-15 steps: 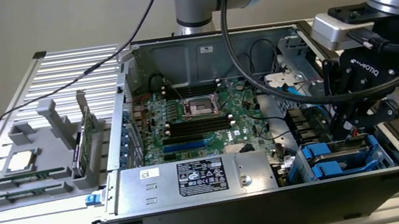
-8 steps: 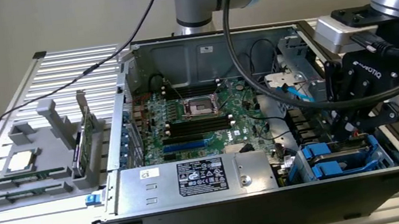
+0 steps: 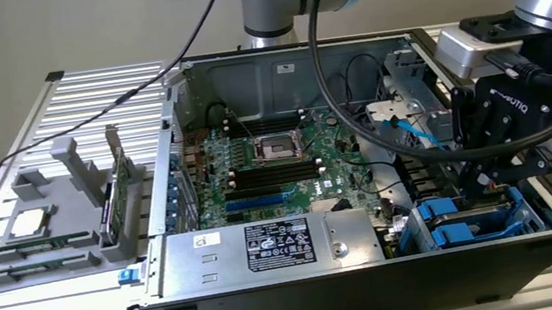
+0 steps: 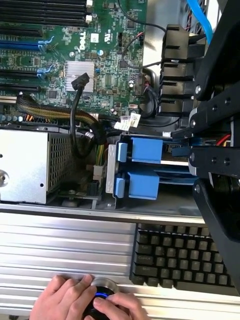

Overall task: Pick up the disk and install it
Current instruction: 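Insert the first disk wire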

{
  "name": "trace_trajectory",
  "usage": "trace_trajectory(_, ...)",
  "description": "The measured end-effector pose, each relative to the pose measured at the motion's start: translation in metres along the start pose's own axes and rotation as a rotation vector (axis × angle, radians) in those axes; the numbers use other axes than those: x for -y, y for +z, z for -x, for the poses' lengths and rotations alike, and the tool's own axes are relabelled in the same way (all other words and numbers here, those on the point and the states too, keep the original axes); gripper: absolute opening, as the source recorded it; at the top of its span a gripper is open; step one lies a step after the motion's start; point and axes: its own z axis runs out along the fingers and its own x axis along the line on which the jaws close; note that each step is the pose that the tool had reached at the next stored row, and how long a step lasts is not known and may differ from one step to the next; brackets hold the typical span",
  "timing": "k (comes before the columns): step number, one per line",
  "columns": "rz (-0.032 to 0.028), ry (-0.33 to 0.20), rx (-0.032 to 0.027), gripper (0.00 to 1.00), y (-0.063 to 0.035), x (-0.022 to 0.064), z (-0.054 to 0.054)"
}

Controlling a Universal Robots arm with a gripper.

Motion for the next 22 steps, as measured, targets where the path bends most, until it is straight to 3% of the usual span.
trace_trajectory(14, 0.0056, 0.054, 0.0060, 0.16, 0.0040, 0.0022, -0.0016)
trace_trajectory(22, 0.0060, 0.058, 0.0117, 0.16, 0.0051, 0.0057, -0.0020)
